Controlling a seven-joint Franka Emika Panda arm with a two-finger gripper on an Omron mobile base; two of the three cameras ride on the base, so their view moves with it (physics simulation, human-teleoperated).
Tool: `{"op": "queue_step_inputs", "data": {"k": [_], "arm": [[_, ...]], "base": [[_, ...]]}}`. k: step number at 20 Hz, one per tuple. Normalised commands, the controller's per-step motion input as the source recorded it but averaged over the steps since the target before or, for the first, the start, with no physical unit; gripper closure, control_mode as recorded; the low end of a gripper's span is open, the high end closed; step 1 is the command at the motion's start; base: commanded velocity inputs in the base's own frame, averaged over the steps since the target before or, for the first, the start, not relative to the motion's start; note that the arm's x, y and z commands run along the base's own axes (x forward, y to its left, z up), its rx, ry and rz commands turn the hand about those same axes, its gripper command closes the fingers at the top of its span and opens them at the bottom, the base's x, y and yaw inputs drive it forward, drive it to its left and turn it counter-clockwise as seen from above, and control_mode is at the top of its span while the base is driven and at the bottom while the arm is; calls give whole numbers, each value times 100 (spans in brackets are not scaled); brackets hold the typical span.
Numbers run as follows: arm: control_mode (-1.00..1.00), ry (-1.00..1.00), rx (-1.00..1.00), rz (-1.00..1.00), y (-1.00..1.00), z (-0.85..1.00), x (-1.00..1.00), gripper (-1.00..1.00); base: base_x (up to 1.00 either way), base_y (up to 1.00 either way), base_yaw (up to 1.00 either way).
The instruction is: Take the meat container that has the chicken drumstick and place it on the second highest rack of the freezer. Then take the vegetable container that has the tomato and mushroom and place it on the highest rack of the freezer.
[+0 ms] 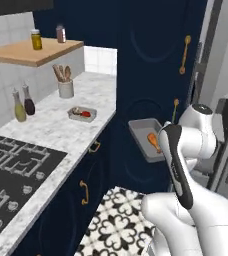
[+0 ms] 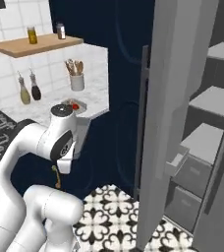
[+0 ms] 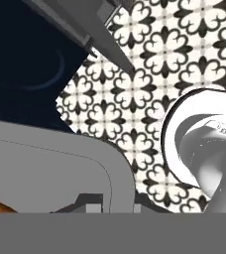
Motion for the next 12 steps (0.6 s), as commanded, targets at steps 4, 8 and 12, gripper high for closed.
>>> {"op": "queue_step_inputs", "data": {"k": [4, 8, 12], "arm": [[100, 0, 0, 0, 0, 0, 0, 100], [100, 0, 0, 0, 0, 0, 0, 100], [100, 0, 0, 0, 0, 0, 0, 100]], "base": [[-57, 42, -86], [-96, -12, -62], [-88, -93, -45]]}}
